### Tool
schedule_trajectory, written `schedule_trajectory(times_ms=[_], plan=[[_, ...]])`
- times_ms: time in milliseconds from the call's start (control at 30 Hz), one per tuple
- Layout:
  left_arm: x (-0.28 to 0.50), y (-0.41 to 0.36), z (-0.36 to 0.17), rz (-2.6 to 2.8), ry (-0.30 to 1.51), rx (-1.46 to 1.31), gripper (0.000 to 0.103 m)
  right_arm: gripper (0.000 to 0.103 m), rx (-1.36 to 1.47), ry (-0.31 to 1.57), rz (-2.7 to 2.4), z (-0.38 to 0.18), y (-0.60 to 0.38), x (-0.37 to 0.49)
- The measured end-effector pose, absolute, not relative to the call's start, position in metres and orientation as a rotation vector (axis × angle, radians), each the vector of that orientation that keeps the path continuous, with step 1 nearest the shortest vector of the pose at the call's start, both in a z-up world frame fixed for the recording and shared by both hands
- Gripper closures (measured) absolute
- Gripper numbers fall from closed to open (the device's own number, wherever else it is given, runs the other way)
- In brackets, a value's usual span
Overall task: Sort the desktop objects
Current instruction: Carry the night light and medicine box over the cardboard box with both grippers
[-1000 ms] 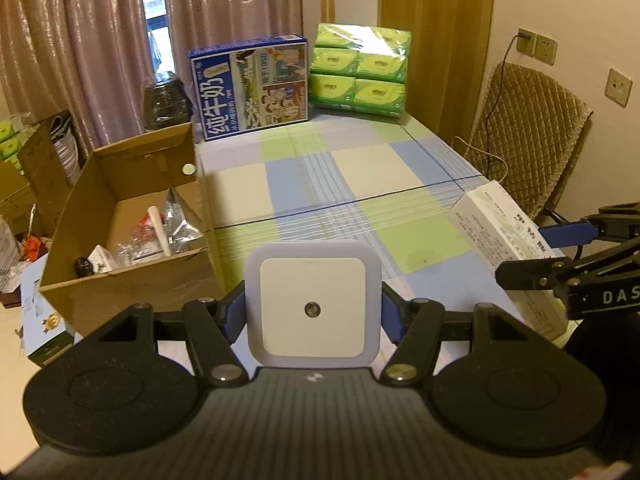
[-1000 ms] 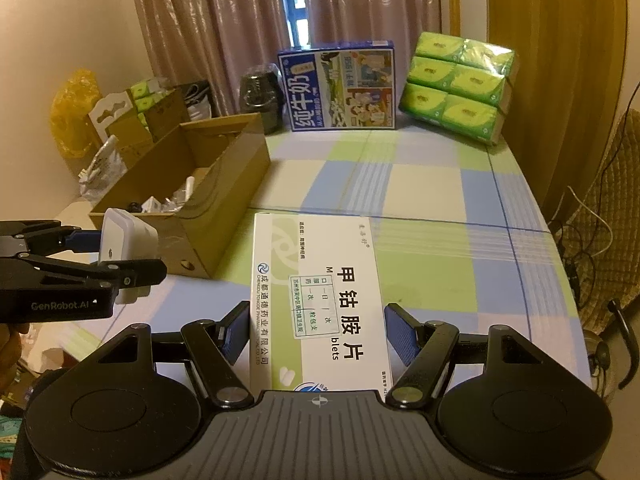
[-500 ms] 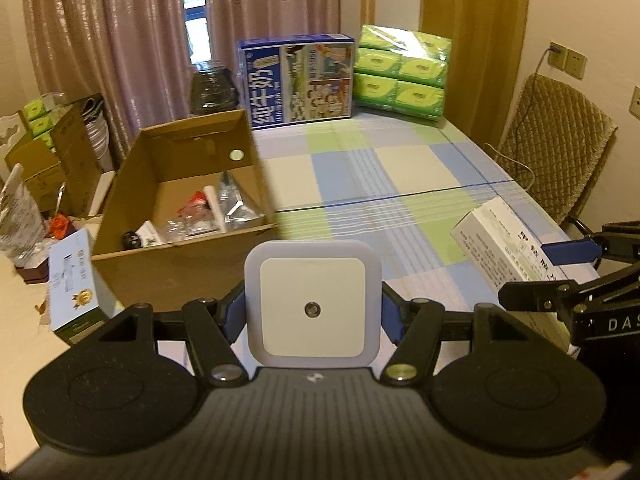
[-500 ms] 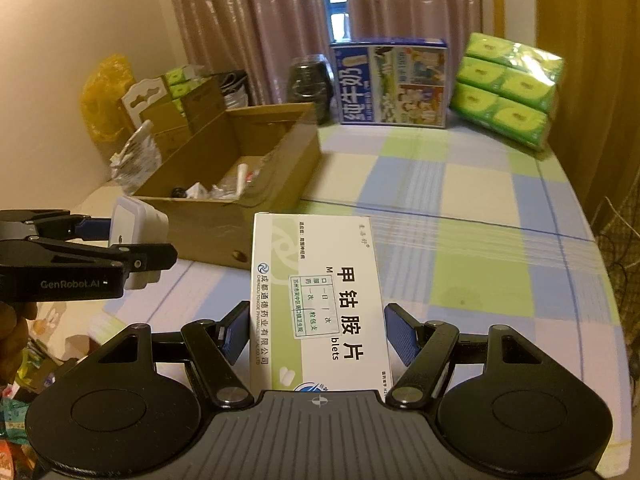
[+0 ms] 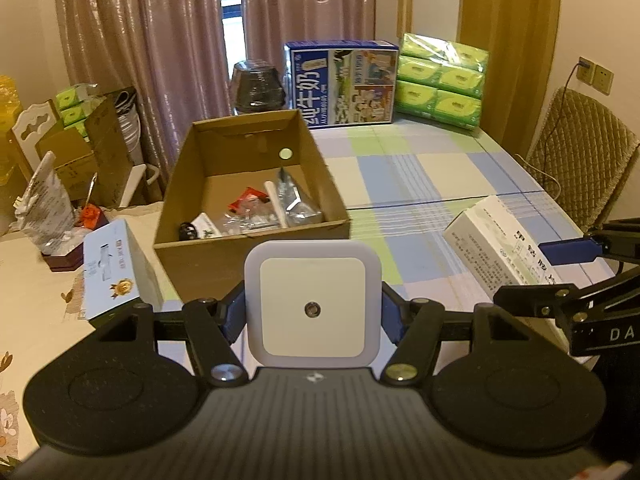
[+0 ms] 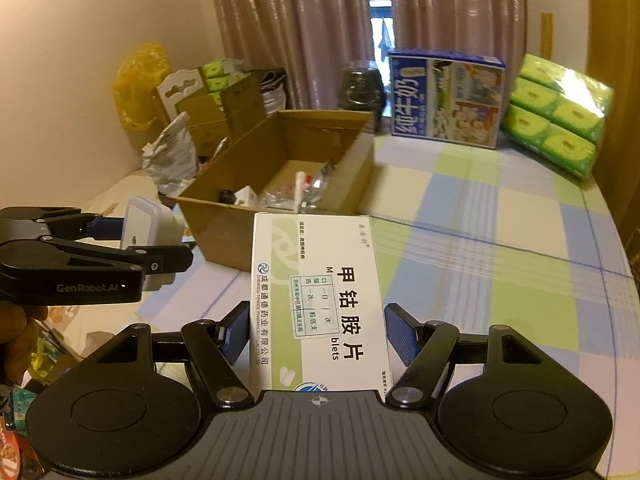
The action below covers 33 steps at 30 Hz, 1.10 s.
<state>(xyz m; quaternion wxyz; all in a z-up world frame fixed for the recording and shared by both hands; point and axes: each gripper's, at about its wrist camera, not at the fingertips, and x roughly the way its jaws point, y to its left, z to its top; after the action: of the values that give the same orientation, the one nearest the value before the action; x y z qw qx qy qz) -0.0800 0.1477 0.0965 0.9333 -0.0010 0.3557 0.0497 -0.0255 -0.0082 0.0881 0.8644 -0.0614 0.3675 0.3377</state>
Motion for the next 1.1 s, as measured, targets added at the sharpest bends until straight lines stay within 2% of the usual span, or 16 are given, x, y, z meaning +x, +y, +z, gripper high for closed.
schedule_trajectory(times_ms=[600,1100], plan=[[-0.09,0.202,0.096,0.171,0.746,-0.015,0.043,0.035,-0.143,0.772,0.782,0.08,0.056,-0.023],[-0.062,0.232,0.1,0.191,0.767,0.007,0.043,0.035,-0.115,0.773,0.807,0.079,0.085,0.006]])
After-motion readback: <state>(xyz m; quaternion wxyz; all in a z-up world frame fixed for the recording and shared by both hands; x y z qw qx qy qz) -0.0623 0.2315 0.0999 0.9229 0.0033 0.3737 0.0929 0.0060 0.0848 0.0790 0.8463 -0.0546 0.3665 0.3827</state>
